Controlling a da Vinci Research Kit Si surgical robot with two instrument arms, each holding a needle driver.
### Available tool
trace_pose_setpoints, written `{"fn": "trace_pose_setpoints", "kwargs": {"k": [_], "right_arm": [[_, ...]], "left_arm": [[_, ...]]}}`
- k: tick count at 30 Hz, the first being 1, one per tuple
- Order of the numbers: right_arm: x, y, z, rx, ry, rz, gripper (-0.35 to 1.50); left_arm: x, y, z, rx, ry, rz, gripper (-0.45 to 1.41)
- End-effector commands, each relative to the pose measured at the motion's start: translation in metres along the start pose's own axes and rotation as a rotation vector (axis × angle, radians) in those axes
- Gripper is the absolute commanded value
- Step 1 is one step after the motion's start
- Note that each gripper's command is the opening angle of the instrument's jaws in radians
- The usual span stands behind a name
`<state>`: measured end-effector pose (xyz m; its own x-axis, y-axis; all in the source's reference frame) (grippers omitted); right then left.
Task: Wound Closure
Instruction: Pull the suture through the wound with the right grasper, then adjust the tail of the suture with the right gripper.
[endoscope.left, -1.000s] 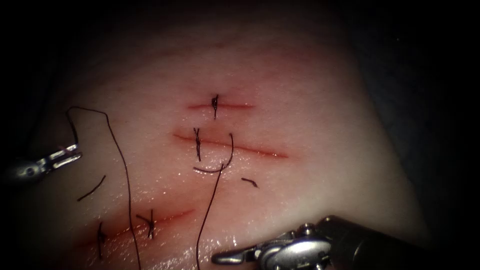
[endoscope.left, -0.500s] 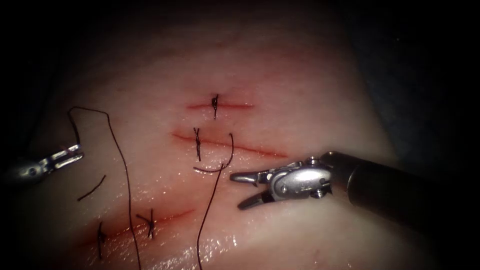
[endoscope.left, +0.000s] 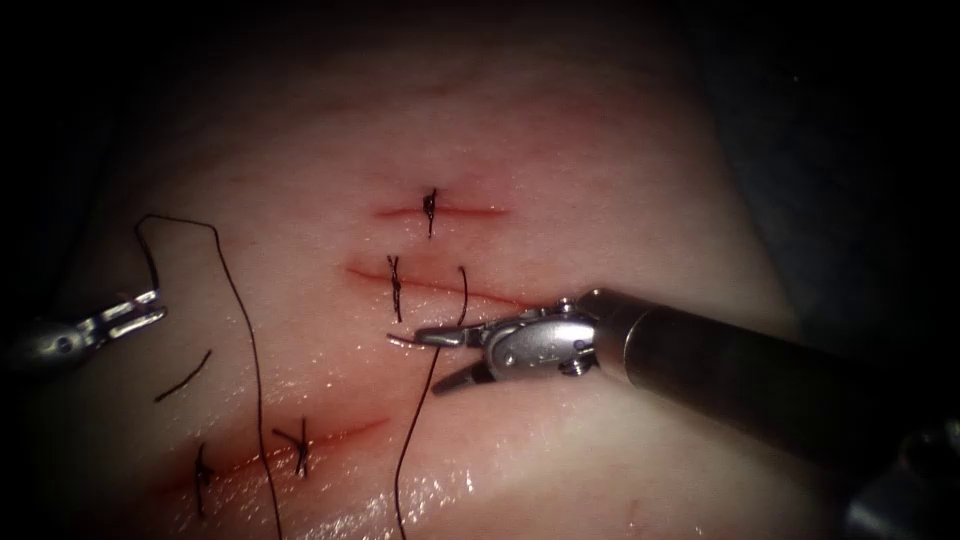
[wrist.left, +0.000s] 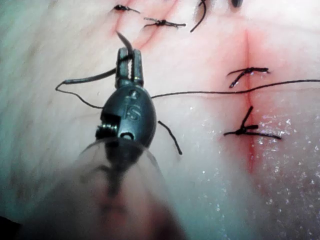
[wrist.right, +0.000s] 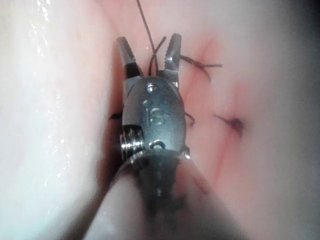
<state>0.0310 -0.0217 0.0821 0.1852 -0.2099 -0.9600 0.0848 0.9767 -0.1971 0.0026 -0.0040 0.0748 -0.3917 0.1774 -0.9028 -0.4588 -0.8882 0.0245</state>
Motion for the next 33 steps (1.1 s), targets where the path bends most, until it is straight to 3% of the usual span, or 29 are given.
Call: {"fn": "trace_pose_setpoints", "kwargs": {"k": [1, 2, 3, 10, 13, 23, 30, 31, 33], "right_arm": [[-0.0004, 0.0002, 0.0006, 0.034, -0.007, -0.004, 0.78], [-0.0005, 0.0002, 0.0004, 0.062, 0.002, -0.006, 0.12], [-0.0004, 0.0002, -0.0001, 0.087, 0.015, -0.005, -0.35], [0.0013, -0.0005, -0.001, 0.092, 0.046, -0.009, -0.35], [0.0029, -0.0013, -0.0011, 0.105, 0.065, -0.022, -0.35], [0.0115, -0.0058, -0.0017, 0.184, 0.141, -0.042, -0.35], [0.0134, -0.0066, -0.0016, 0.203, 0.154, -0.03, -0.35], [0.0135, -0.0065, -0.0014, 0.209, 0.15, 0.0, -0.13], [0.0132, -0.006, -0.0015, 0.166, 0.144, 0.014, 0.89]], "left_arm": [[-0.0004, 0.0, 0.0007, 0.0, 0.001, 0.001, -0.45], [-0.0004, 0.0, 0.0007, 0.0, 0.001, 0.001, -0.45], [-0.0004, 0.0, 0.0007, -0.002, 0.003, 0.001, -0.45], [-0.0004, 0.0, 0.0008, -0.001, 0.003, 0.001, -0.45], [-0.0004, 0.0001, 0.0009, -0.001, 0.004, 0.001, -0.45], [-0.0003, 0.0002, 0.0011, -0.005, 0.002, -0.004, -0.45], [-0.0003, 0.0004, 0.0017, -0.013, 0.005, -0.003, -0.45], [-0.0004, 0.0006, 0.0021, -0.014, 0.004, -0.003, -0.45], [-0.0005, 0.0009, 0.0025, -0.021, 0.005, -0.006, -0.45]]}}
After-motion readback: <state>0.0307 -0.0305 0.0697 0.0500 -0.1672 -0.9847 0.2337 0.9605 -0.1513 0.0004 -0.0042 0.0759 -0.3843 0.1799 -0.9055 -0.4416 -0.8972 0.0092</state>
